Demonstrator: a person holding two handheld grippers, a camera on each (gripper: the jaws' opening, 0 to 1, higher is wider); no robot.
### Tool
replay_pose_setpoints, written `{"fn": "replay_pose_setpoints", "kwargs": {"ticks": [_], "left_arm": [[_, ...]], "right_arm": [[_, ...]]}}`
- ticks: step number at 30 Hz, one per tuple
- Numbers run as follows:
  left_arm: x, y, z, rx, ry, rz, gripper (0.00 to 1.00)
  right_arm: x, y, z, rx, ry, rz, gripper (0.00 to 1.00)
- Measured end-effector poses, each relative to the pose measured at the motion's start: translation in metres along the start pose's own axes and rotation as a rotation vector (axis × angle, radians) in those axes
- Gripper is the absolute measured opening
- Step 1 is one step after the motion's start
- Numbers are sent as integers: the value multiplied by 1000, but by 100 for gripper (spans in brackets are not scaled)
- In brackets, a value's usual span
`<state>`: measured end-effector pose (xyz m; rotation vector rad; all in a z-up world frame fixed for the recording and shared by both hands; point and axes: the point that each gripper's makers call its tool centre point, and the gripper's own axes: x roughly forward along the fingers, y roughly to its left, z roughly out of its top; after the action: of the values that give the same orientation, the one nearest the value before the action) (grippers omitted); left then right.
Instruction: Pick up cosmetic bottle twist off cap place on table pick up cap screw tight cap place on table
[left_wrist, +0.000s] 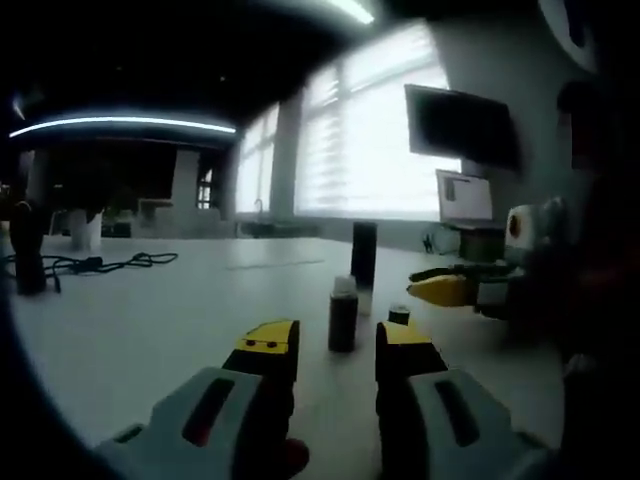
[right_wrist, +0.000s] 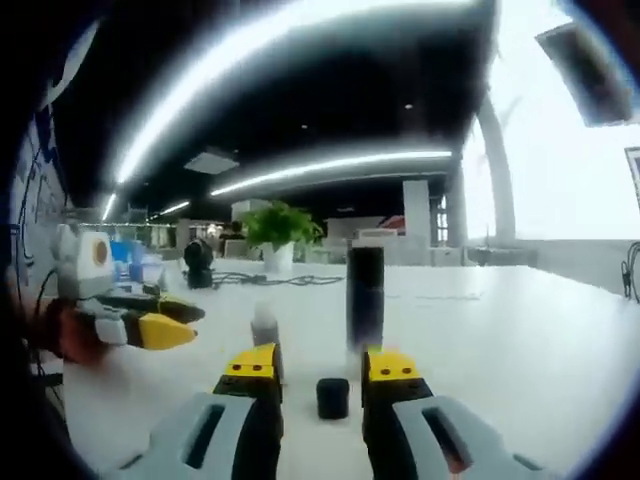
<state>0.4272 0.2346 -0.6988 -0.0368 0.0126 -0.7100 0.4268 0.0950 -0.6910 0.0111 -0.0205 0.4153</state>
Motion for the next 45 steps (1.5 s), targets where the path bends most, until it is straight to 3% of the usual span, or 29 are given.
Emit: {"fn": "replay_pose_setpoints", "kwargs": {"ticks": [6,9,14,18,29,45], "left_arm": [[-3,2,5,-12,-24,7,21],[-5,2,6,-12,-27,9,22],[-18,0,5,21,-18,20,23],[-20,0,4,38,-12,31,23],[-5,5,-2,30,22,41,24],[34,-3,-8,-7,51,17,26]], "right_arm": [[-10,4,8,-12,-41,27,28],[-18,11,22,9,-107,66,28],[-29,6,20,-5,-101,50,27],[-23,-2,17,40,-99,31,25],[-24,-3,13,22,-87,33,22],[-25,-8,12,23,-85,12,17]]}}
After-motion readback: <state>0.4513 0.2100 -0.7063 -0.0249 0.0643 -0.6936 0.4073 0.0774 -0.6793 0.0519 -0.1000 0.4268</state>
